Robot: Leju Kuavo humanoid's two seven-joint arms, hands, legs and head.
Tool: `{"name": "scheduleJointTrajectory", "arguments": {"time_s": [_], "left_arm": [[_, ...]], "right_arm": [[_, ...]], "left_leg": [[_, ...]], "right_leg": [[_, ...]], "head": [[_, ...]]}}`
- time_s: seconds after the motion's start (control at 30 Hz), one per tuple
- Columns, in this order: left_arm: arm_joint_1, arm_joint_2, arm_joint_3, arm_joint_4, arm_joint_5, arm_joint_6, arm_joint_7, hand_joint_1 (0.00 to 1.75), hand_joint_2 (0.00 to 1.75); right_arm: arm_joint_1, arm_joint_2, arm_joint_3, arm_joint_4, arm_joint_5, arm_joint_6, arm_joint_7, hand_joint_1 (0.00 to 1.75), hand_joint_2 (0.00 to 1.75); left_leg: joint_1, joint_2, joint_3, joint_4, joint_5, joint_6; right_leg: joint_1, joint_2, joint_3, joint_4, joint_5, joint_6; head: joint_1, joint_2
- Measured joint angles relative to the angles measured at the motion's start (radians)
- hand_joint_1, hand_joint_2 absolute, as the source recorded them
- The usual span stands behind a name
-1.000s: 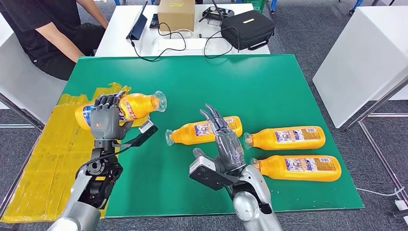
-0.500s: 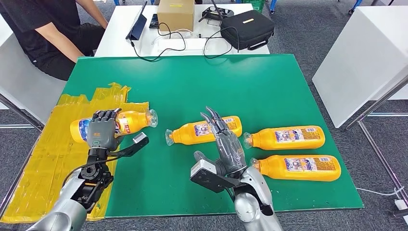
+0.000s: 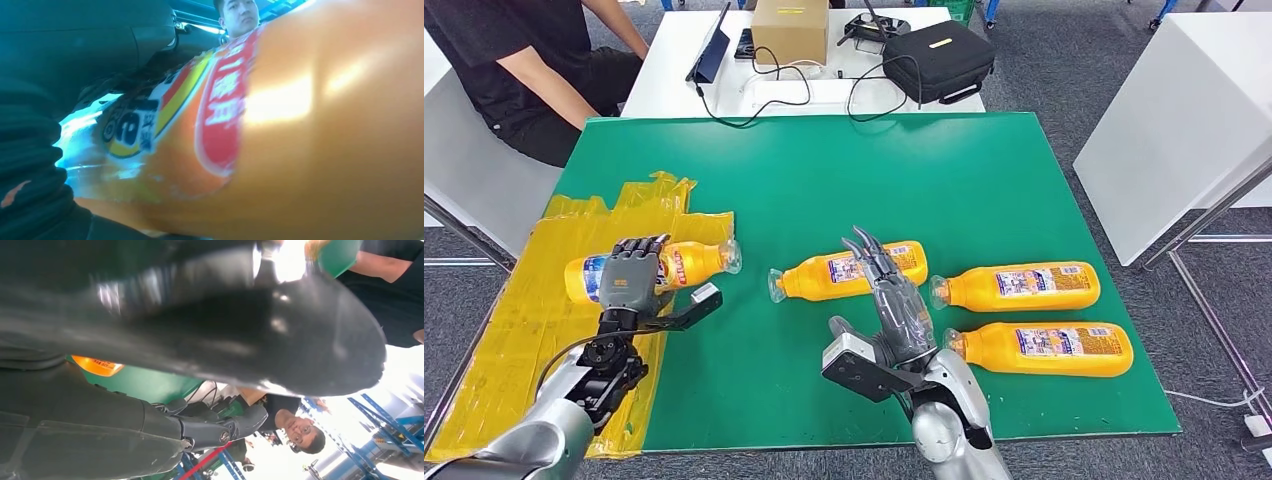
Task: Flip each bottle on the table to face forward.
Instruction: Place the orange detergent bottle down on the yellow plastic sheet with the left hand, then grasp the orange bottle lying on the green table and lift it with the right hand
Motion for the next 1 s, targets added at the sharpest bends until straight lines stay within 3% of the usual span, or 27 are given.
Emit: {"name": "scheduleJointTrajectory", "arguments": {"time_s": [0.33, 0.67, 0.83, 0.97, 1.0], "left_arm": [[-0.043, 0.000, -0.005, 0.105, 0.000, -0.001, 0.030, 0.00, 0.00], [-0.045, -0.005, 0.008, 0.096, 0.009, 0.000, -0.022, 0.00, 0.00], [-0.005, -0.038, 0.132, -0.069, 0.112, 0.001, -0.216, 0.00, 0.00], [0.004, -0.087, 0.292, -0.168, 0.281, 0.001, -0.489, 0.00, 0.00], [0.004, -0.101, 0.335, -0.187, 0.314, 0.001, -0.541, 0.00, 0.00]], "right_arm": [[-0.008, 0.000, 0.000, 0.017, 0.000, 0.000, 0.000, 0.00, 0.00], [-0.014, 0.000, -0.004, 0.039, -0.003, 0.000, -0.005, 0.00, 0.00], [-0.011, 0.000, -0.005, 0.045, 0.002, -0.002, -0.007, 0.00, 0.00], [-0.004, -0.002, -0.008, 0.047, 0.021, -0.013, -0.002, 0.00, 0.00], [-0.002, -0.002, -0.010, 0.047, 0.024, -0.015, 0.001, 0.00, 0.44]], "left_leg": [[0.000, 0.000, 0.000, 0.000, 0.000, 0.000], [0.000, 0.000, 0.000, 0.000, 0.000, 0.000], [0.000, 0.000, 0.000, 0.000, 0.000, 0.000], [0.000, 0.000, 0.000, 0.000, 0.000, 0.000], [0.000, 0.001, 0.000, 0.000, 0.000, 0.000]], "right_leg": [[0.000, 0.000, 0.000, 0.000, 0.000, 0.000], [0.000, 0.000, 0.000, 0.000, 0.000, 0.000], [0.000, 0.000, 0.000, 0.000, 0.000, 0.000], [0.000, 0.000, 0.000, 0.000, 0.000, 0.000], [0.000, 0.000, -0.001, 0.000, 0.000, 0.000]], "head": [[0.000, 0.000], [0.000, 0.000], [0.000, 0.000], [0.000, 0.000], [0.000, 0.000]]}}
